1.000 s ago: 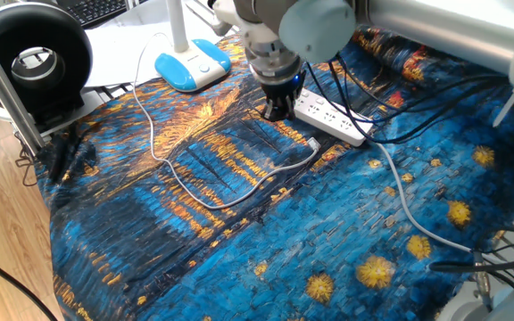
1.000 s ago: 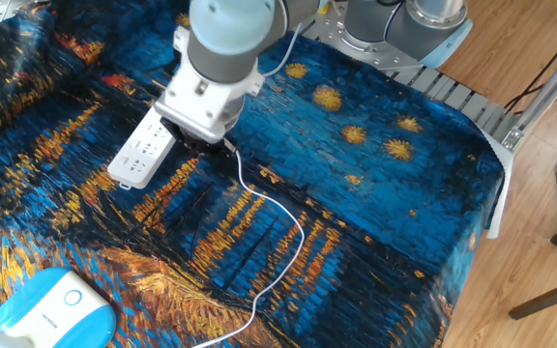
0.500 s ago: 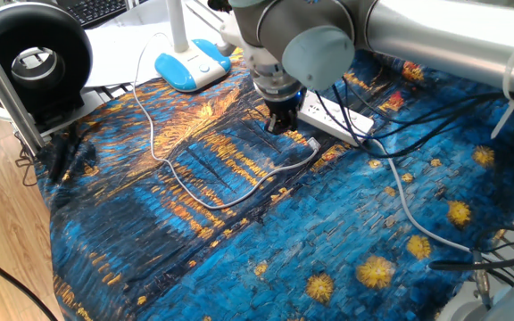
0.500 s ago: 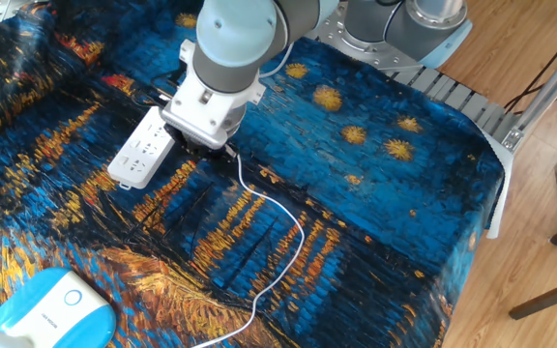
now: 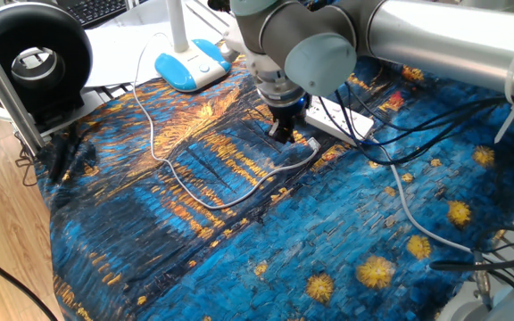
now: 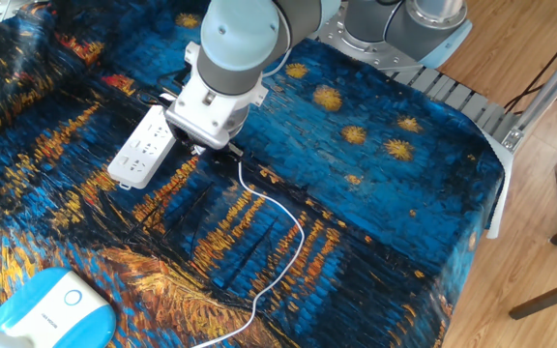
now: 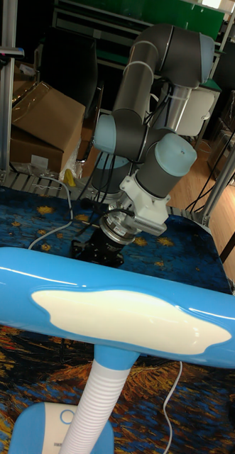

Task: Plug in the power cord of the desk lamp, turn on the socket, and light up the desk lamp

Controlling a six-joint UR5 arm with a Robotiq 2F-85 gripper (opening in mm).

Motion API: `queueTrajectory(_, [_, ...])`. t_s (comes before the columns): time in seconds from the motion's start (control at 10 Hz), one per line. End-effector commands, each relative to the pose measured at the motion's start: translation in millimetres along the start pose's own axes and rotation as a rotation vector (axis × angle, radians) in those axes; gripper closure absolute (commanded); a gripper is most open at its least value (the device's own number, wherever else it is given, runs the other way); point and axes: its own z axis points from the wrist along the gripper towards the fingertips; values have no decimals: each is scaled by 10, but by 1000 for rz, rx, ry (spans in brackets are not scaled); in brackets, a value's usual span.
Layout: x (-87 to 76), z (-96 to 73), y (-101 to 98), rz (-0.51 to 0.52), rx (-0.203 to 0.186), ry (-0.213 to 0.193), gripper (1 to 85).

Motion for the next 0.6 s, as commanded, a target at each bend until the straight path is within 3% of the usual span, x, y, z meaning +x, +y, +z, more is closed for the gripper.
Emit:
queueTrajectory(0.0, [23, 54, -44, 50, 13, -8, 363])
queueTrajectory(0.2, [67, 56, -93, 61, 33, 9, 363])
queueTrajectory(0.5, [79, 58, -61, 84, 24, 15, 367])
